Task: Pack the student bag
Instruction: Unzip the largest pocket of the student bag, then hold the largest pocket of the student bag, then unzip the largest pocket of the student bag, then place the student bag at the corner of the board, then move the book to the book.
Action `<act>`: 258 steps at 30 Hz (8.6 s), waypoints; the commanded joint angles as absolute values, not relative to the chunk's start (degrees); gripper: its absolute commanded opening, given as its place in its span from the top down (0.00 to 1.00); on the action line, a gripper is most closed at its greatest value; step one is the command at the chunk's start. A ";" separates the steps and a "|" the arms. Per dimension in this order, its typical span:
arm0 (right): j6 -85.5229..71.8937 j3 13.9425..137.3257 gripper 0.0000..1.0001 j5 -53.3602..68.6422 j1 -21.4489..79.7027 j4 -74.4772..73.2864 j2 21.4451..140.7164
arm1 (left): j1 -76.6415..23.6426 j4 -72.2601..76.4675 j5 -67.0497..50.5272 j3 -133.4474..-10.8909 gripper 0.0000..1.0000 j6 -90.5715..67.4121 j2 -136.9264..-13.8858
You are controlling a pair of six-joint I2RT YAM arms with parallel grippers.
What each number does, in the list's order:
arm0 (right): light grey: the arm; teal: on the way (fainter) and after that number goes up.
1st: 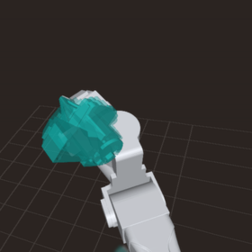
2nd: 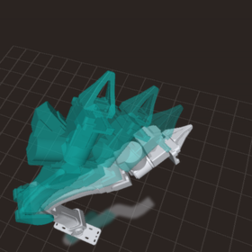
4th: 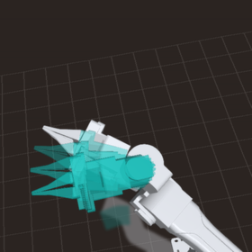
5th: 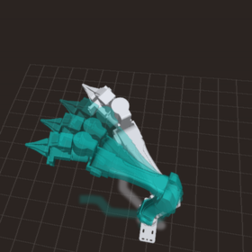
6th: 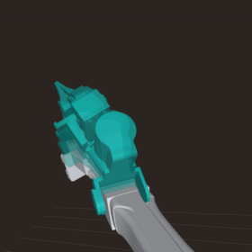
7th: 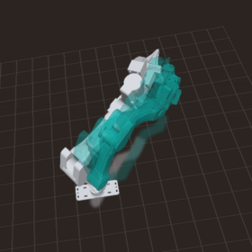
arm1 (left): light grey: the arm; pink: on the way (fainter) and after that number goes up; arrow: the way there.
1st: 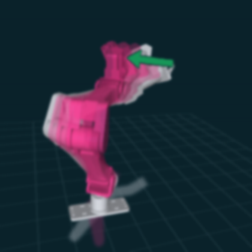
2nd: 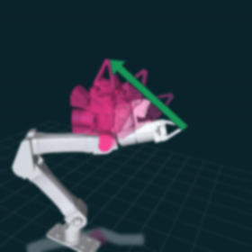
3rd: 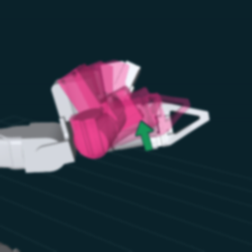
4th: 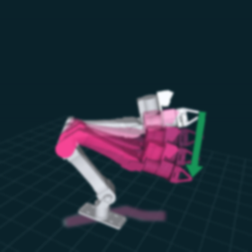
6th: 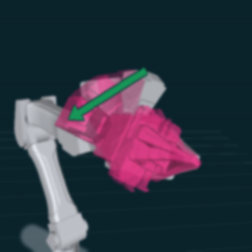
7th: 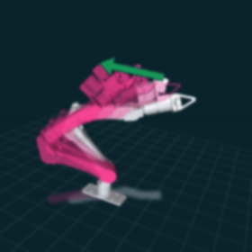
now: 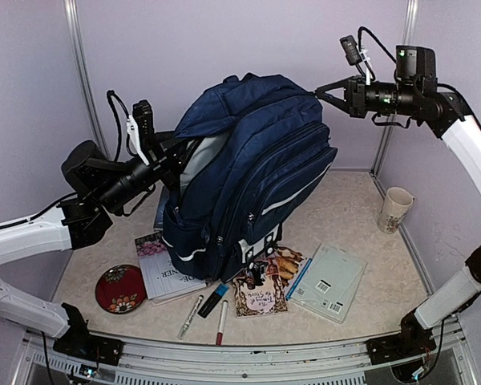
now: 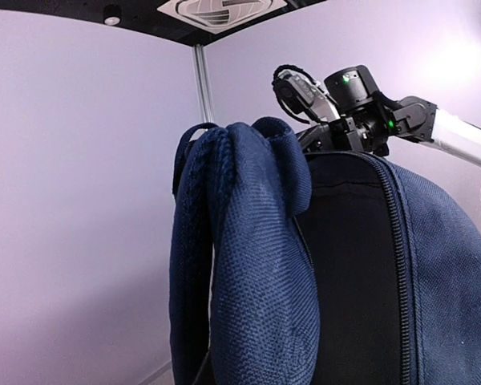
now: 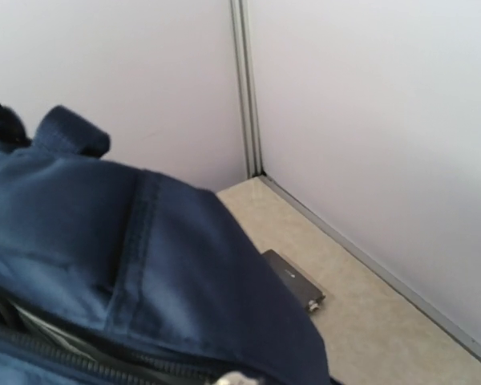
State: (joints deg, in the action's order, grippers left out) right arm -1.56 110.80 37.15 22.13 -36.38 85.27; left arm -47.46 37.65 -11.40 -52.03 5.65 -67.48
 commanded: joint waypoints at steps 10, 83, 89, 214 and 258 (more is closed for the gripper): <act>-1.94 92.77 1.00 31.84 24.58 -26.48 79.03 | -44.96 23.30 -12.17 -54.59 0.19 -2.89 -67.75; -5.41 74.03 1.00 34.08 10.80 -18.27 79.62 | -55.13 27.37 -15.23 -65.30 1.00 33.05 -68.02; -6.93 69.98 1.00 33.24 8.50 -14.88 84.26 | -53.70 29.35 -14.68 -64.31 1.00 30.21 -66.49; -0.01 71.70 0.58 11.45 61.35 4.35 118.44 | -32.36 19.88 29.62 -39.73 1.00 7.70 -47.65; 13.33 79.12 0.67 8.10 61.46 0.88 122.86 | -32.37 19.56 29.35 -39.64 1.00 8.77 -47.46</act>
State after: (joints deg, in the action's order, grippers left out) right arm 13.85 78.63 4.95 61.01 -0.10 122.80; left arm -33.12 18.37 28.01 -39.35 8.38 -48.01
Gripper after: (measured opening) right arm 0.315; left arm 0.058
